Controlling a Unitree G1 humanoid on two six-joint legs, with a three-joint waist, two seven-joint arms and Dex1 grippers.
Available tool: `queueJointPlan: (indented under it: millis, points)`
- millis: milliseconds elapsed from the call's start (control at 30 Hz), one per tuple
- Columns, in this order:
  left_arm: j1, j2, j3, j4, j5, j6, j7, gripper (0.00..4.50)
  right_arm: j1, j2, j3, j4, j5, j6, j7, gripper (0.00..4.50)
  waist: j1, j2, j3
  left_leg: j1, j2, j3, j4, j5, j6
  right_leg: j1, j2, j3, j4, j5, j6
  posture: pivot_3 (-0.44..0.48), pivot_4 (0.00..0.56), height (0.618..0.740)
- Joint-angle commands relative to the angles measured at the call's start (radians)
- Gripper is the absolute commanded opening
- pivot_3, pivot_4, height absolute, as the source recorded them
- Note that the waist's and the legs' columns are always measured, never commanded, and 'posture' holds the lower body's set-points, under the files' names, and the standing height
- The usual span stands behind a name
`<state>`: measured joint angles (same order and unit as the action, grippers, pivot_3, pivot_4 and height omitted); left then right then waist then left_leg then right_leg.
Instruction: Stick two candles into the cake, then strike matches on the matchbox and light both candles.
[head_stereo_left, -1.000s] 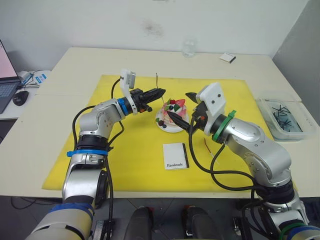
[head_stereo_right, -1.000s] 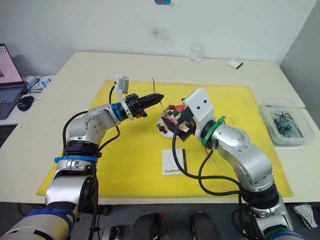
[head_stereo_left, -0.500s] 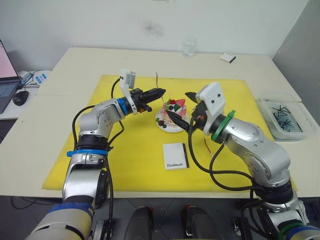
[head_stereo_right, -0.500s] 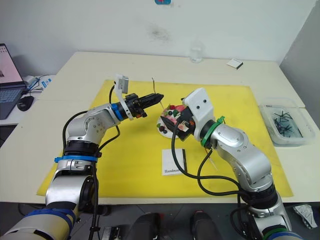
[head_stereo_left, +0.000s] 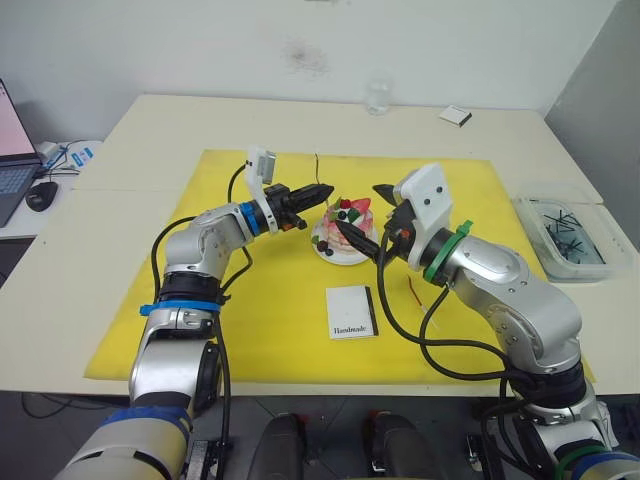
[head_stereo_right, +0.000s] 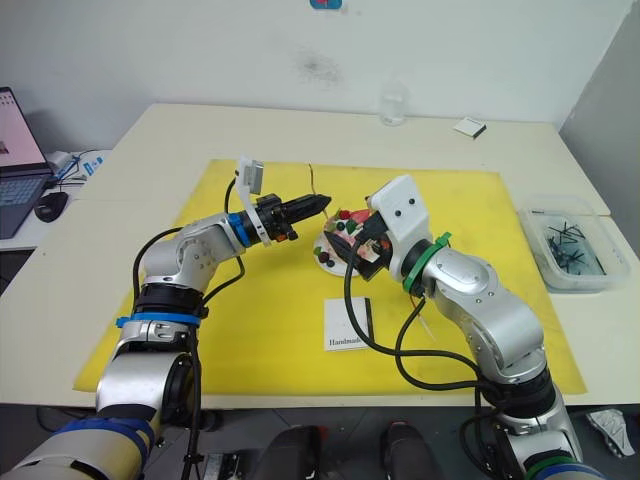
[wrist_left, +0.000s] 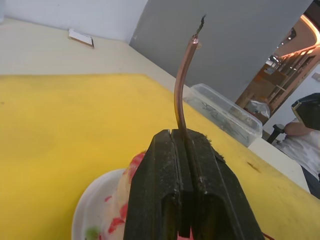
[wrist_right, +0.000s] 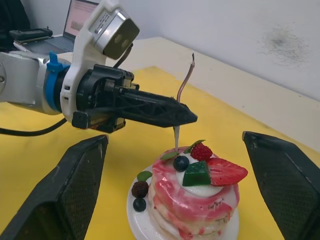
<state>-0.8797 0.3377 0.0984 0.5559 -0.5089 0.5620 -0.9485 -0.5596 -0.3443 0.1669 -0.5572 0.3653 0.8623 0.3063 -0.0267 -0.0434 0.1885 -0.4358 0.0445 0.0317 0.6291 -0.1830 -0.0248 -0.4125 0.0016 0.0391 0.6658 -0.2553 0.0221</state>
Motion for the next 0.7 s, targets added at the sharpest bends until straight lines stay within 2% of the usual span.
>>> queueJointPlan:
  millis: [33, 700]
  points:
    - [-0.009, -0.008, 0.0, -0.022, 0.011, -0.029, -0.007, 0.0, -0.002, 0.005, -0.032, -0.053, 0.004, 0.0, -0.007, 4.48, 0.0, 0.0, 0.0, 0.0, 0.0, 0.0, 0.0, 0.0, 0.0, 0.0, 0.0, 0.0, 0.0, 0.0, 0.0, 0.0, 0.15, 0.74]
    - [-0.036, -0.002, 0.001, 0.035, 0.07, -0.108, -0.01, 0.0, 0.0, 0.017, -0.037, -0.064, 0.003, 0.012, -0.013, 4.48, 0.0, 0.0, 0.0, 0.0, 0.0, 0.0, 0.0, 0.0, 0.0, 0.0, 0.0, 0.0, 0.001, 0.0, 0.0, 0.0, 0.15, 0.74]
